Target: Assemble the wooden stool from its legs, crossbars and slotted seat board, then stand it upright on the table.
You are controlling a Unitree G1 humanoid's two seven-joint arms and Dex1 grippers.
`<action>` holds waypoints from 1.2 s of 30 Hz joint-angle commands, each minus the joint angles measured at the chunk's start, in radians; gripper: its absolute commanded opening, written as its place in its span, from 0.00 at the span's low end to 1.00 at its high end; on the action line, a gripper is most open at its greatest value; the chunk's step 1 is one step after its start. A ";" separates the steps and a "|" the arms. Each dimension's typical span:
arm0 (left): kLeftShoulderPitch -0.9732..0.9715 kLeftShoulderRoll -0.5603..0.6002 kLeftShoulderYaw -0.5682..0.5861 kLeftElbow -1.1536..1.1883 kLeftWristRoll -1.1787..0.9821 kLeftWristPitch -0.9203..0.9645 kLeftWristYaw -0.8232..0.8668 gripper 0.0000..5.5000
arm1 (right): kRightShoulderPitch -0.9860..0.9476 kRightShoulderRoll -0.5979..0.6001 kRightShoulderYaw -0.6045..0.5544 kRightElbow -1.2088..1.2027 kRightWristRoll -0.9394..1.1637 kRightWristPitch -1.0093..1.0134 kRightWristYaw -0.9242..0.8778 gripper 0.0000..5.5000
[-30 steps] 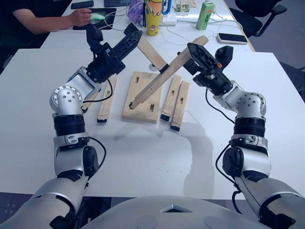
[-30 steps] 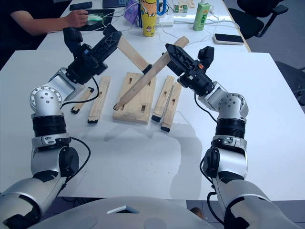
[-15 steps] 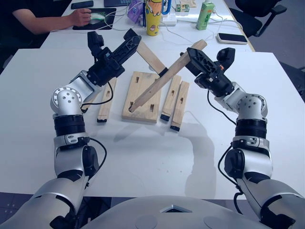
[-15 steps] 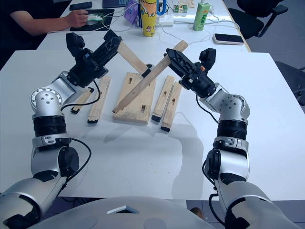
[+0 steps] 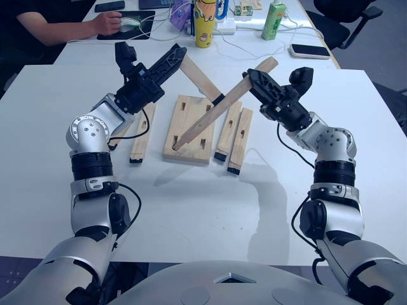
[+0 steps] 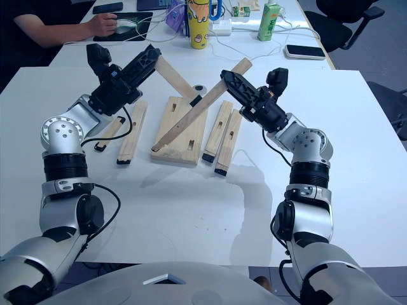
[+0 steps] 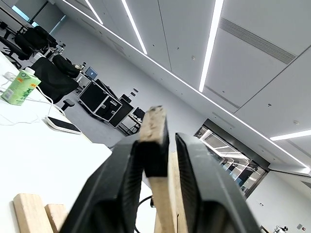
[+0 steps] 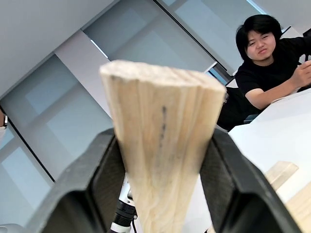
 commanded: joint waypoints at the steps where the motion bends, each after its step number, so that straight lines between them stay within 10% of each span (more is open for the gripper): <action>1: 0.020 0.019 0.007 -0.027 -0.017 0.030 0.002 0.35 | 0.009 -0.010 -0.005 -0.006 -0.001 -0.005 0.005 0.38; 7: 0.188 0.148 -0.116 0.010 0.154 -0.029 -0.110 0.54 | 0.045 -0.049 -0.045 -0.031 0.044 0.033 0.027 0.38; 25: 0.317 0.171 -0.555 -0.041 0.778 -0.638 -0.124 0.54 | -0.115 -0.088 -0.001 0.131 -0.138 -0.230 0.070 0.38; 36: 0.346 0.229 -0.654 -0.040 0.985 -0.659 -0.032 0.54 | -0.070 -0.116 0.194 0.021 -0.331 -0.399 0.191 0.38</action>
